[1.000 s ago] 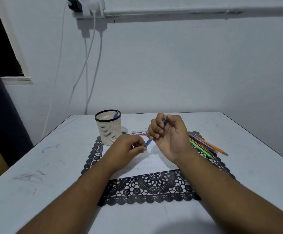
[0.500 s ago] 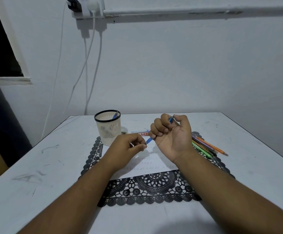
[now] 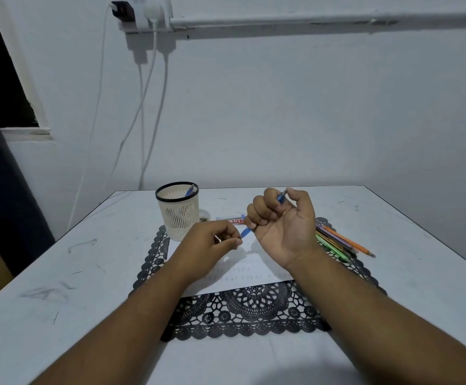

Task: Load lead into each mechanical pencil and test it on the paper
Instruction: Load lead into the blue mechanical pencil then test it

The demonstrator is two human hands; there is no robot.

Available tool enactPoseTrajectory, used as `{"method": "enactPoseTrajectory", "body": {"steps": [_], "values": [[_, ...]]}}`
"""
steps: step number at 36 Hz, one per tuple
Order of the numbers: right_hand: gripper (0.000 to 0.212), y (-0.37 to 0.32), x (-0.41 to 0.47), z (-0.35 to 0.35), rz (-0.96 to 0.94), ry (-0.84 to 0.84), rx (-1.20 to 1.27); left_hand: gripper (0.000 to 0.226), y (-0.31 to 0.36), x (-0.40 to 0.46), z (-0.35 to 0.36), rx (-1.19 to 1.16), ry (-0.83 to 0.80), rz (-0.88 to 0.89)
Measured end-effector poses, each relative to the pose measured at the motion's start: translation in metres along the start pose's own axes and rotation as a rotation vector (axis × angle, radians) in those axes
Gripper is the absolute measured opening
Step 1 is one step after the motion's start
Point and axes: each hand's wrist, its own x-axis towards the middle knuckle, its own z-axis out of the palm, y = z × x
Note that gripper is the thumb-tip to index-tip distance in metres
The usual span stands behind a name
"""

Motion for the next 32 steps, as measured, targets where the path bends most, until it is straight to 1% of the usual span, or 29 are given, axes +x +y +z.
{"method": "enactPoseTrajectory", "body": {"steps": [3, 12, 19, 23, 32], "values": [[0.032, -0.0003, 0.0, -0.0003, 0.003, 0.001, 0.001, 0.007, 0.0002, -0.0002, -0.0004, -0.001, 0.002, 0.0], [0.038, 0.0003, -0.0007, 0.0002, 0.024, 0.043, 0.061, 0.006, 0.0004, -0.0008, -0.0008, -0.017, -0.001, -0.014], [0.036, -0.0054, -0.0014, 0.0002, 0.024, 0.156, 0.174, 0.01, 0.002, -0.0018, -0.0029, -0.122, -0.01, -0.044], [0.035, -0.0064, -0.0016, -0.002, 0.029, 0.19, 0.22, 0.01, 0.0021, -0.0019, -0.0021, -0.145, -0.009, -0.058], [0.033, -0.0065, -0.0017, -0.0016, 0.025, 0.204, 0.207, 0.01, 0.003, -0.0023, -0.0023, -0.148, -0.002, -0.054]]}}
